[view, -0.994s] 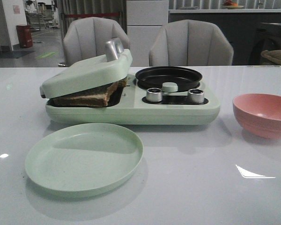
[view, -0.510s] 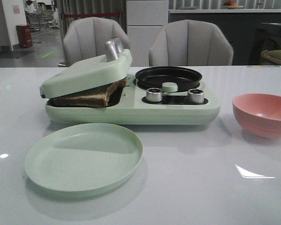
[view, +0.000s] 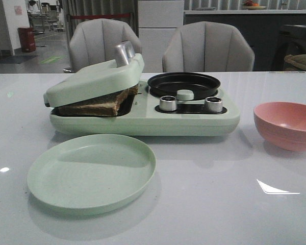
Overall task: Make breakfast with bread and shrimp
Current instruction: 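Reach the right gripper down to the rim of the pink bowl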
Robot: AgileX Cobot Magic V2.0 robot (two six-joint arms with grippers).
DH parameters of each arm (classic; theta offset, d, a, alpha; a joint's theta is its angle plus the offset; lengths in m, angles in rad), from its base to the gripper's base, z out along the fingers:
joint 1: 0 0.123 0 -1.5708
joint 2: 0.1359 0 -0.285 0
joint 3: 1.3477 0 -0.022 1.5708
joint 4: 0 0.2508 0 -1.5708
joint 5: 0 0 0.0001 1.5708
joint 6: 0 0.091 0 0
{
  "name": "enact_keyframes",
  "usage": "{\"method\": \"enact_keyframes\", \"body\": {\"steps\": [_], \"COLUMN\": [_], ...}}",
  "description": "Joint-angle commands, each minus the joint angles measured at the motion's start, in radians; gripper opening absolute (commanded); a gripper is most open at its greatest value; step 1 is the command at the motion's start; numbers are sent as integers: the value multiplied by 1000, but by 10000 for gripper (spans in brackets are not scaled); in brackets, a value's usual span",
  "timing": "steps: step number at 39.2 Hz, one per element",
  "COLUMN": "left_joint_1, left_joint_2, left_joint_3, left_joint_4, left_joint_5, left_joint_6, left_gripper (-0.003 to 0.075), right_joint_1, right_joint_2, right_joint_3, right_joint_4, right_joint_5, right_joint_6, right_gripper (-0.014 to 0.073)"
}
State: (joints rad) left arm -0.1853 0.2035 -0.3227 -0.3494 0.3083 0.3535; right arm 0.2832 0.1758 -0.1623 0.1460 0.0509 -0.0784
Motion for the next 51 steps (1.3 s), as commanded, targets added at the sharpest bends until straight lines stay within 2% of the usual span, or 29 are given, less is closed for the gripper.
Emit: {"method": "enact_keyframes", "body": {"steps": [1,5,11,16,32,42,51], "left_joint_1": [-8,-8,-8,-8,-8,-8,-8], "left_joint_2": [10,10,10,10,10,10,10], "left_joint_3": [-25,-25,-25,-25,-25,-25,-25], "left_joint_4": [-19,-19,-19,-19,-19,-19,-19], "left_joint_5": [-93,-90,-90,-90,-90,-90,-90], "left_joint_6": [-12,-12,-12,-12,-12,-12,-12], "left_gripper": [120,120,120,120,120,120,120], "right_joint_1": [-3,-1,0,0,-15,-180,-317], "right_joint_2": [10,10,34,102,565,790,991], "right_joint_3": [-27,-27,-47,-138,-501,-686,-789], "right_joint_4": [-3,-1,2,2,37,118,122], "right_joint_5": [-107,-130,-51,0,264,379,415], "right_joint_6": [-4,-3,-3,-4,-3,-3,-5], "right_gripper": [601,601,601,601,601,601,601]}}
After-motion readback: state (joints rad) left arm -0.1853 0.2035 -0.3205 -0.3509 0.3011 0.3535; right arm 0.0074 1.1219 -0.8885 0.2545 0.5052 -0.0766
